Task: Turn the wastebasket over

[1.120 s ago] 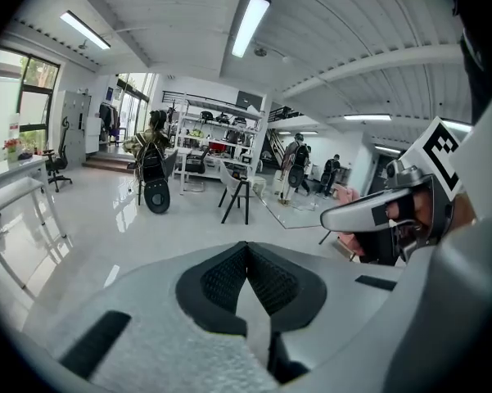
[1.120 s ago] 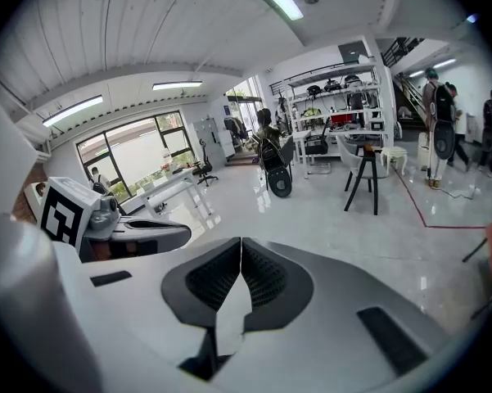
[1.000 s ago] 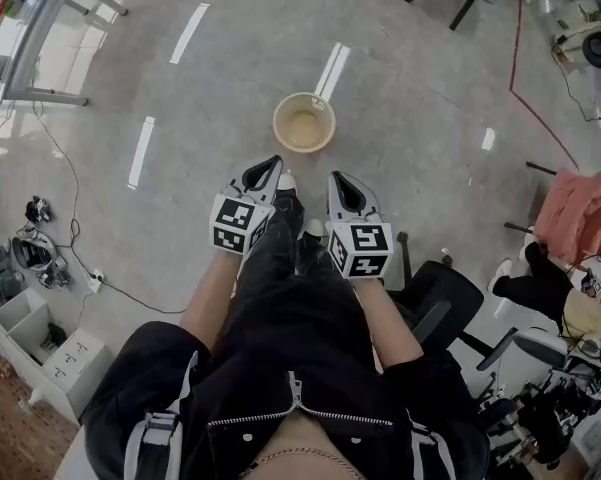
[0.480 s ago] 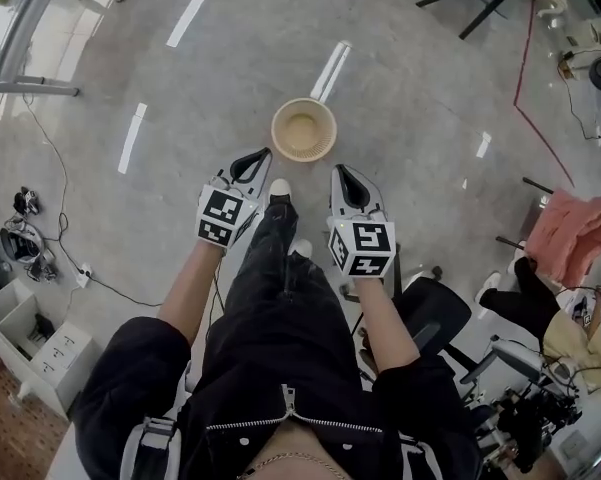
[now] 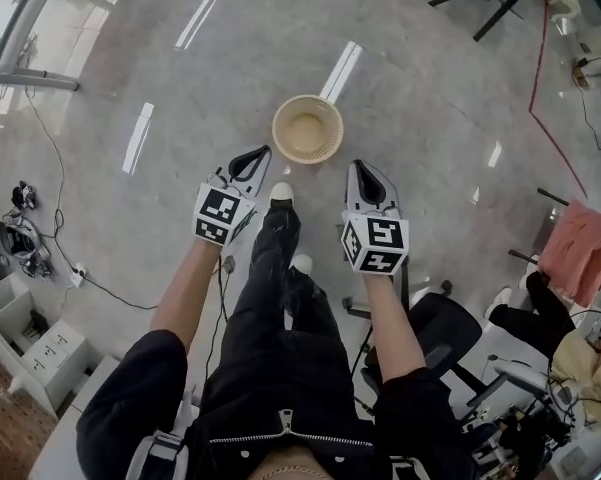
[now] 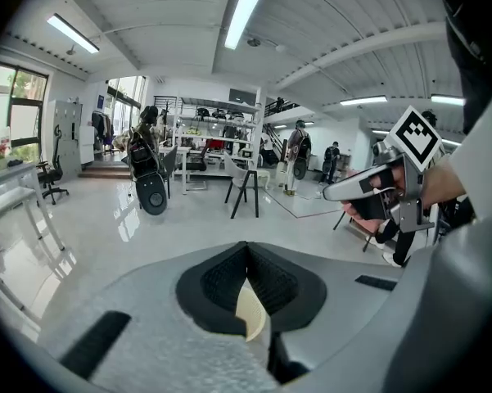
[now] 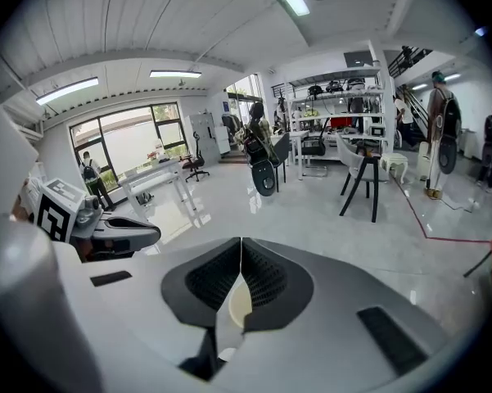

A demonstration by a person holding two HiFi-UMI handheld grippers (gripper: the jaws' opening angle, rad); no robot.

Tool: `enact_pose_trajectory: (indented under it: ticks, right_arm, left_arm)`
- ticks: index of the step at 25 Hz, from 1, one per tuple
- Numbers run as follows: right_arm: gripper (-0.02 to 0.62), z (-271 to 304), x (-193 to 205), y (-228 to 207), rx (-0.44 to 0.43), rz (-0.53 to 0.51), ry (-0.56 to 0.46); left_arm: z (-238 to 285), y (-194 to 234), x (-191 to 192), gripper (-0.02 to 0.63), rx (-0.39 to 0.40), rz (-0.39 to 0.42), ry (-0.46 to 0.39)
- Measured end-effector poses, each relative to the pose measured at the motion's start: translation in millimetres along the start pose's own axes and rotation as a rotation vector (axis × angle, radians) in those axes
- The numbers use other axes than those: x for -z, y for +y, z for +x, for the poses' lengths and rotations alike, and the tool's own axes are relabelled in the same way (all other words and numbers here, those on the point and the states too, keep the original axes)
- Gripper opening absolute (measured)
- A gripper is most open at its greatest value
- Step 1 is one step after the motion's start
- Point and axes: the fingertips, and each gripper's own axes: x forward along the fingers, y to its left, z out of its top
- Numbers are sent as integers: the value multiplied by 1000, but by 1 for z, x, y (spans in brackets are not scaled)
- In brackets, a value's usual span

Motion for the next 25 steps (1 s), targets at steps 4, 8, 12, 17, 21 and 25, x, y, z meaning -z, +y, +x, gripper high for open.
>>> enact_pose_trajectory:
  ticks: [4,8,12,17,21,25]
  right_arm:
    - [11,25,41,-26,12,-9,-13]
    - [11,51,77,-45,30,-2,-38]
    - [11,76,116,-55,31,-15,-58]
    - [11,115,168,-65,34,-11,-84]
    - [11,142,211,-72,24,-26,-100]
    - [11,186,253,-89,25,-48,-133]
  left_arm:
    - [28,-2,36,5,-10,20,-16]
    - [51,5,69,5,-18,59,-58]
    - [73,7,108,5,-23,66,-78]
    - [104,20,160,5,-31,75,-94]
    - [132,27,205,5,-45,88,-102]
    - [173,43,250,5,-68,103,-124]
